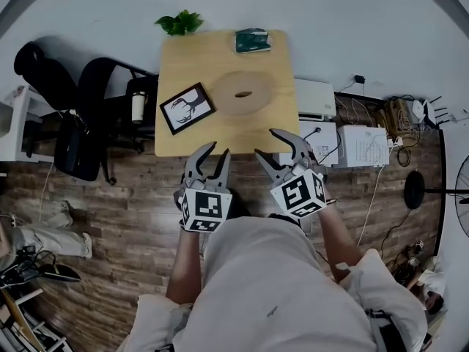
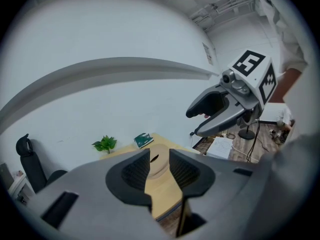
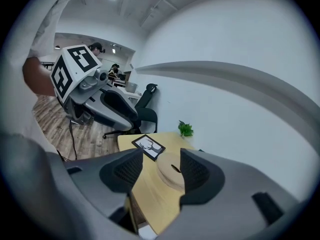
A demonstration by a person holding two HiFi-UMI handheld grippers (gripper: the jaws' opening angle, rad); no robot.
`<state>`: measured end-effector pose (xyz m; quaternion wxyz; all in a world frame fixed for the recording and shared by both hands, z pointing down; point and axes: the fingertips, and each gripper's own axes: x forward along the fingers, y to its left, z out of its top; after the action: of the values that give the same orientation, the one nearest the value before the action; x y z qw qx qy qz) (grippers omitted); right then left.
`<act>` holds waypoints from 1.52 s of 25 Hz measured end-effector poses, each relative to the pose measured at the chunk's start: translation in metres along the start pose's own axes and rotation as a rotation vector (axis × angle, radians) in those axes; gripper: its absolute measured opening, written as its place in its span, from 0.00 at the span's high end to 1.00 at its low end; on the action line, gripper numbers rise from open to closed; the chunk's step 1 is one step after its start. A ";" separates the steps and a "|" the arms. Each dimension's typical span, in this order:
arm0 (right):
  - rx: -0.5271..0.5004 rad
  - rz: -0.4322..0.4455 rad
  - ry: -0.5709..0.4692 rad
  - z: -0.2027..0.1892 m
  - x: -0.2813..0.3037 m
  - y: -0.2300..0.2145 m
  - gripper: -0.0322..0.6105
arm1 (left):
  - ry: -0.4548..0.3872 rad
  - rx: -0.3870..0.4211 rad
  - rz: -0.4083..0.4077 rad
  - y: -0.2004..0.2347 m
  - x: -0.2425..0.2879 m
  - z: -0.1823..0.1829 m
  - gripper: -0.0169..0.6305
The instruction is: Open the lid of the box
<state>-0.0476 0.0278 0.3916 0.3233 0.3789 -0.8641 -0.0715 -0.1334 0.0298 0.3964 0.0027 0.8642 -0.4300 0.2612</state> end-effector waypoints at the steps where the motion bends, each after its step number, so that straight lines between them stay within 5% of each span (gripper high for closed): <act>1: 0.006 0.001 0.002 0.002 0.005 0.001 0.59 | -0.002 0.001 -0.004 0.006 0.000 -0.002 0.79; 18: 0.066 0.023 0.047 0.012 0.056 0.009 0.57 | -0.005 -0.025 -0.042 0.049 0.001 -0.029 0.80; 38: -0.044 0.146 0.154 -0.041 0.125 -0.022 0.54 | 0.063 -0.064 -0.049 0.059 0.060 -0.036 0.79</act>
<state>-0.0718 -0.0703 0.4778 0.4015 0.3124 -0.8601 -0.0372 -0.1639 -0.0431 0.4419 0.0503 0.8653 -0.4166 0.2742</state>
